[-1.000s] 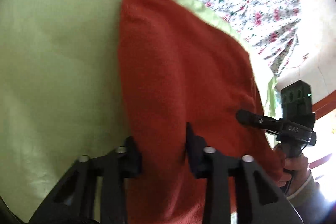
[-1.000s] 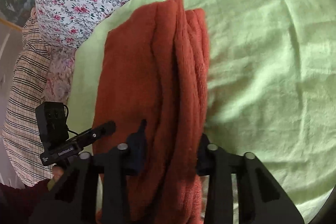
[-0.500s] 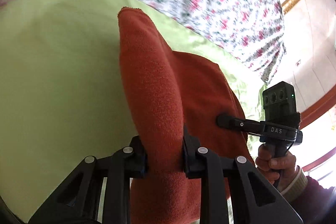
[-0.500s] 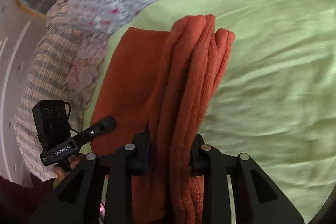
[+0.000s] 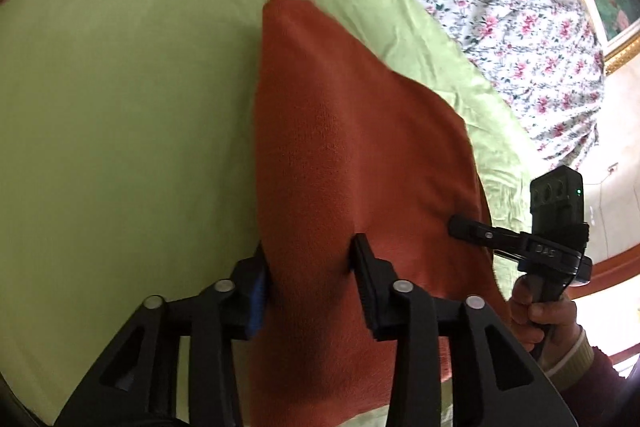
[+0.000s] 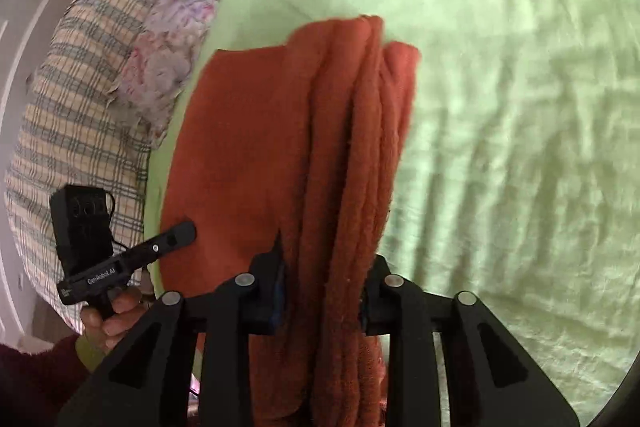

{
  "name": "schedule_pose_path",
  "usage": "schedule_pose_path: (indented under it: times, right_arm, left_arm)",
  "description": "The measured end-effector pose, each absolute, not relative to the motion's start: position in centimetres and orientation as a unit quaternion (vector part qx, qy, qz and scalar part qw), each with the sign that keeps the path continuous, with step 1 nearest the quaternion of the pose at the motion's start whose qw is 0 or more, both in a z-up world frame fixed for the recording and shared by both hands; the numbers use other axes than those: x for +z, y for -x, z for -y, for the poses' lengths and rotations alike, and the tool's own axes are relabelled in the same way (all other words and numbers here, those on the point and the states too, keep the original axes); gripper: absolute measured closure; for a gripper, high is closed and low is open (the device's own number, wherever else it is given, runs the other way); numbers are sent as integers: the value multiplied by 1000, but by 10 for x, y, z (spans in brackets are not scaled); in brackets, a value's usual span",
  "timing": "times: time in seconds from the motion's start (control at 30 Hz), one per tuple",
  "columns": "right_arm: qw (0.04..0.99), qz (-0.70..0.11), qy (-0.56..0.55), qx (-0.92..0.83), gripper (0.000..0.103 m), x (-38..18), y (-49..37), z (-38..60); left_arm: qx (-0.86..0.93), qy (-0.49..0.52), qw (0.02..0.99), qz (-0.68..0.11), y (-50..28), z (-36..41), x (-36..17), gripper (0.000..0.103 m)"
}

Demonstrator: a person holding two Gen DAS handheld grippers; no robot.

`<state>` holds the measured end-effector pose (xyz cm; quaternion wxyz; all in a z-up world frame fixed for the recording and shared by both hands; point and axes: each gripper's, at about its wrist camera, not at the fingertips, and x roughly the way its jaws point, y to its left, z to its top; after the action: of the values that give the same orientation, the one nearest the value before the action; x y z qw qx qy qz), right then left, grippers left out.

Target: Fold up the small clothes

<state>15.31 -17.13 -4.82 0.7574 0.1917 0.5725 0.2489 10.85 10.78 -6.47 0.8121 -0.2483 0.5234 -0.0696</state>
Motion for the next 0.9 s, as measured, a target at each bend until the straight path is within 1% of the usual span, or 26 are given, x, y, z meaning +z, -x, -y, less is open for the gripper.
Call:
schedule_pose_path:
  times: [0.03,0.07,0.1,0.13,0.2,0.23,0.43,0.57,0.6,0.63,0.67,0.7,0.73,0.77,0.83,0.9]
  right_arm:
    - [756,-574,-197,244,64,-49,-152,174]
    - [757,-577,-197,237,59,-50,-151,177]
    - [760,-579,-190,227,56,-49,-150,180]
    - [762,-582,-184,217,53,-47,-149,182]
    - [769,-579,-177,205,53,-39,-146,188]
    - [776,-574,-172,199,53,-34,-144,190]
    - [821,-520,-150,182,53,2,-144,194]
    - [814,-526,-158,189,59,-6,-160,184]
    - [812,-528,-160,190,60,-10,-165,181]
    - [809,-531,-165,190,63,-14,-169,180]
    - [807,-533,-173,187,76,-19,-172,179]
    - [803,-535,-182,188,86,-23,-177,179]
    - [801,-536,-185,190,92,-24,-180,178]
    - [803,-533,-185,191,92,-21,-183,177]
    - [820,-500,-181,212,93,-1,-181,176]
    - [834,-475,-160,229,93,18,-179,172]
  left_arm:
    - [-67,250,814,-521,-107,-111,-63,59]
    - [-64,250,815,-519,-107,-114,-63,53]
    - [-61,249,815,-519,-107,-115,-62,51]
    - [-58,247,817,-517,-108,-117,-60,51]
    - [-54,249,821,-511,-109,-122,-57,46]
    - [-52,249,823,-507,-110,-124,-55,45]
    - [-39,237,829,-505,-125,-120,-55,45]
    - [-33,222,829,-512,-131,-112,-55,45]
    - [-32,221,828,-514,-130,-111,-56,45]
    - [-31,220,827,-517,-131,-109,-58,45]
    - [-30,219,826,-519,-131,-108,-58,45]
    - [-29,218,825,-521,-132,-107,-59,45]
    - [-28,213,824,-524,-133,-104,-60,45]
    - [-28,208,825,-525,-133,-103,-59,45]
    - [-25,194,828,-526,-134,-98,-59,45]
    - [-20,181,830,-528,-135,-93,-59,45]
